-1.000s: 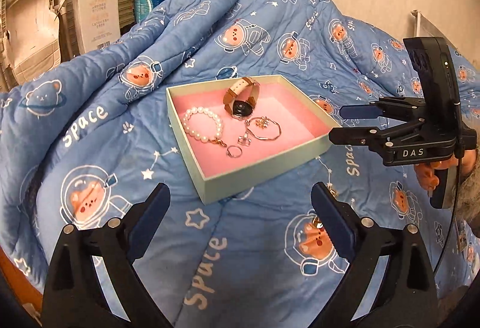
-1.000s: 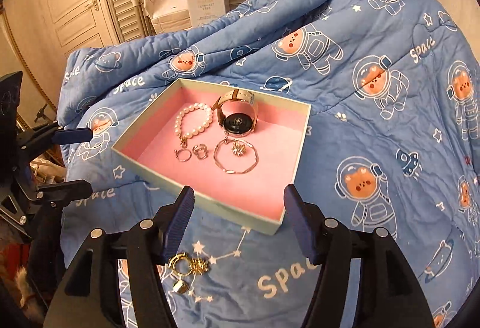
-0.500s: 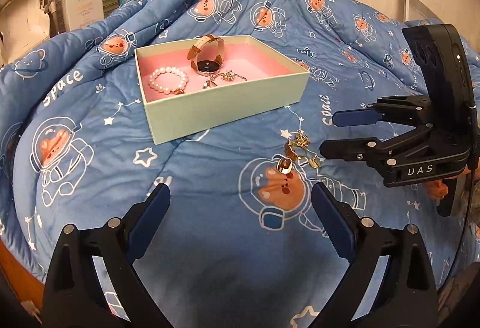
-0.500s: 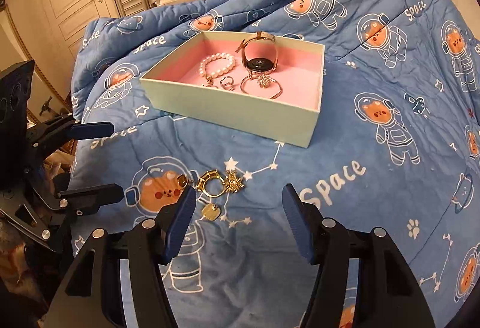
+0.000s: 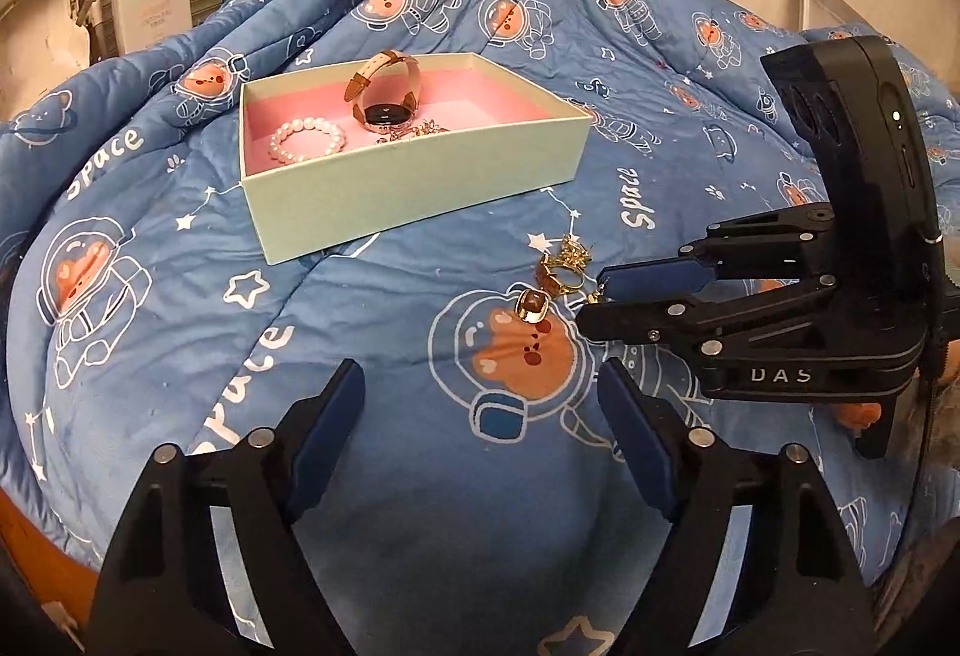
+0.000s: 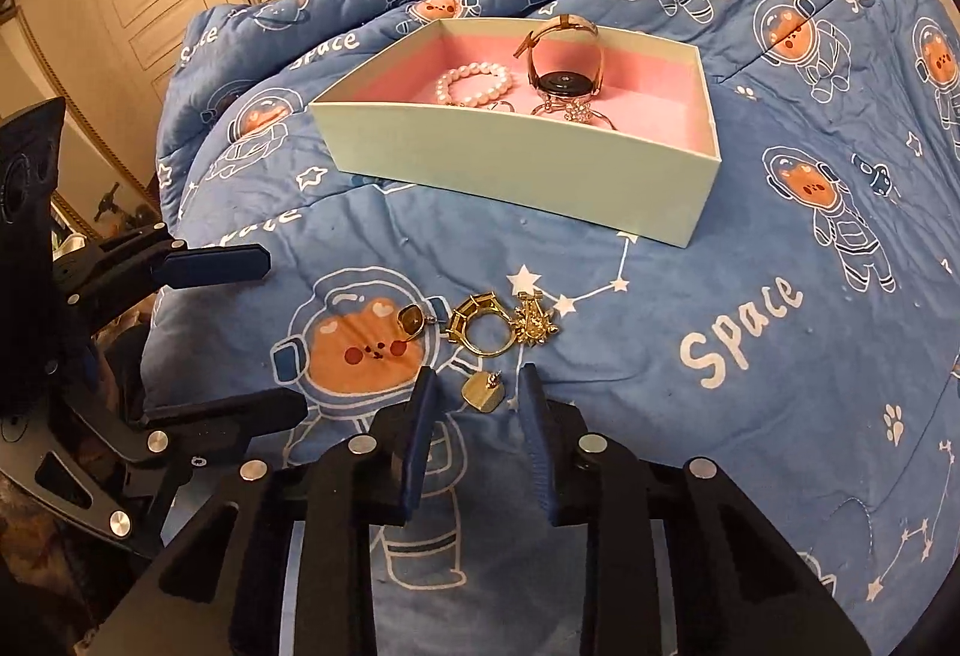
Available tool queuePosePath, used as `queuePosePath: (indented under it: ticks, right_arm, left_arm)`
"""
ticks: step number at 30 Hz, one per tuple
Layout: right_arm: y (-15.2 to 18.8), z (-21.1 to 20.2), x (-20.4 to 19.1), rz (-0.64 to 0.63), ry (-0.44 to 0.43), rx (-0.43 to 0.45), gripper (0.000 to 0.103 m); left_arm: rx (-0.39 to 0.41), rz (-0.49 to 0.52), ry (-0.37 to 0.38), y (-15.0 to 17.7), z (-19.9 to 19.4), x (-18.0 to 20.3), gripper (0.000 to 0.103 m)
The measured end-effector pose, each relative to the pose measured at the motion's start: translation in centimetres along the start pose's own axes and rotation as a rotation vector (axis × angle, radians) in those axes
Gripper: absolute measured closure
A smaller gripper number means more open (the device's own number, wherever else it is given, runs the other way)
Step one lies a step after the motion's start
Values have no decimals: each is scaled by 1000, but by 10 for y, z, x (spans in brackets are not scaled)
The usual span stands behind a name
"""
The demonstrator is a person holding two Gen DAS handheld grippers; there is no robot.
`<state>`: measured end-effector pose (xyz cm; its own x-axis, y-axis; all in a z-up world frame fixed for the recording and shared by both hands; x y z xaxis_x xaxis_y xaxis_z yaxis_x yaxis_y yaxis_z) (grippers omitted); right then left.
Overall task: Organize jewelry
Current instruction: 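Grasp a gold hoop earring with the left tool while the right tool grasps a gold heart charm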
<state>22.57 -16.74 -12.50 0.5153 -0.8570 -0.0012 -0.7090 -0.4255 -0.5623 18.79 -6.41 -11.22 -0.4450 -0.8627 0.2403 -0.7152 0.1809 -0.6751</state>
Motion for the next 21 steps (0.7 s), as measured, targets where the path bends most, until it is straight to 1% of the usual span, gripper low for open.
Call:
queuePosePath:
  ticks: [3,7,8,11,13,17,20,21]
  right_arm:
    - [0,3,-1,-13,4,0,81]
    - [2,3,-1,-18,8,1,88]
    - [3,3,0,-14,7,2,89]
    - [4,0,2,-3,4,4,89]
    - [6,-2,3,7,3,5,89]
    - [8,-7,6,23,6,7,89]
    - [11,-10,9,35,8,7,89]
    - [11,-10,9,39,9,7,89]
  left_arm:
    - [-5,4,7,-1,3,1,30]
    - [-16,33,19,-4,10,6,41]
    - [-18,39,20,-5,12,7,42]
    - [-24,53,31,-10,18,9,45]
    - [-31,66,35,-13,24,10,51]
    - [-38,79,43,-20,34,12,56]
    - [-40,80,47,-24,40,13,61]
    - [-42,83,50,-26,42,14,64]
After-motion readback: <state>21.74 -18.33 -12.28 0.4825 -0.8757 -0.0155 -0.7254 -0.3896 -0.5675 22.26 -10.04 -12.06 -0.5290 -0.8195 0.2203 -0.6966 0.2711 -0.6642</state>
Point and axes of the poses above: each gripper's, at about its wrist camera, not at the fingertips, and z roughly the way its jaws point, x to its right, y to its underside, the point moved 5 cm from there along z, roughly the way its jaws point, and after that the axes turned 9 degrees about y, right-handed, at the moved point
